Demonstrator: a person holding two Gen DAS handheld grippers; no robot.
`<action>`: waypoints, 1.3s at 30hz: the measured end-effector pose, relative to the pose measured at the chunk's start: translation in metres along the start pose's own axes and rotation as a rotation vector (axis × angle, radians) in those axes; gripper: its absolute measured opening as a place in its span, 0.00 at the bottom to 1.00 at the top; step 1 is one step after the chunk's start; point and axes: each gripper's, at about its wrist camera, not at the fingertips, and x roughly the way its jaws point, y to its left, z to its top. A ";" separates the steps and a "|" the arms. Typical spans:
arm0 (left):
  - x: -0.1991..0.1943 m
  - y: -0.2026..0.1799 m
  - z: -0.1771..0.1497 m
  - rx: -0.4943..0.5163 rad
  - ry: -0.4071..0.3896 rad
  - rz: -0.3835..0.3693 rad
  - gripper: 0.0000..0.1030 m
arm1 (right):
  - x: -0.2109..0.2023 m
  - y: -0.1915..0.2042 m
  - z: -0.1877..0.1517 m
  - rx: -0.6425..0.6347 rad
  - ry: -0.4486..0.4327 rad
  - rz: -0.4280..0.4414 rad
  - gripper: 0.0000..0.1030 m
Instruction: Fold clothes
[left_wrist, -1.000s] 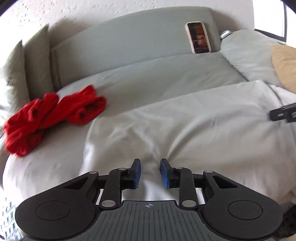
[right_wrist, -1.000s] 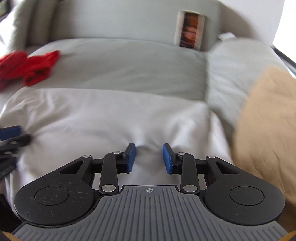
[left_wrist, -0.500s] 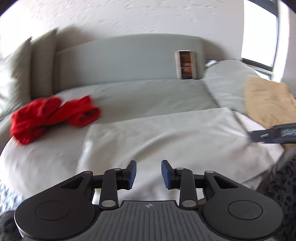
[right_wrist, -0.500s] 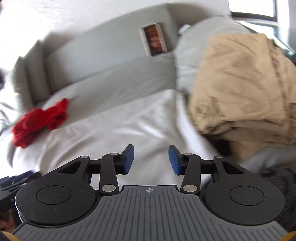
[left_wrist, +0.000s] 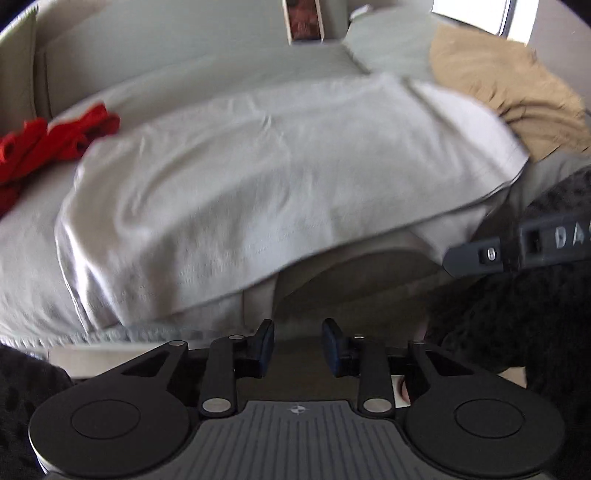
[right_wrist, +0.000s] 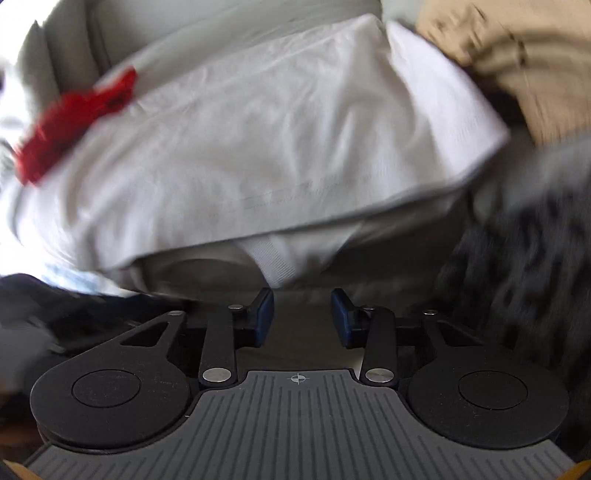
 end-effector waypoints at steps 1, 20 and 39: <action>-0.009 -0.001 0.004 0.011 -0.041 0.006 0.43 | -0.011 -0.003 -0.002 0.031 -0.040 0.050 0.43; -0.023 0.028 0.024 -0.176 -0.125 0.122 0.55 | -0.032 -0.066 0.062 0.298 -0.240 -0.179 0.69; -0.021 0.051 0.018 -0.261 -0.130 0.097 0.55 | -0.021 -0.070 0.039 0.377 -0.361 -0.061 0.06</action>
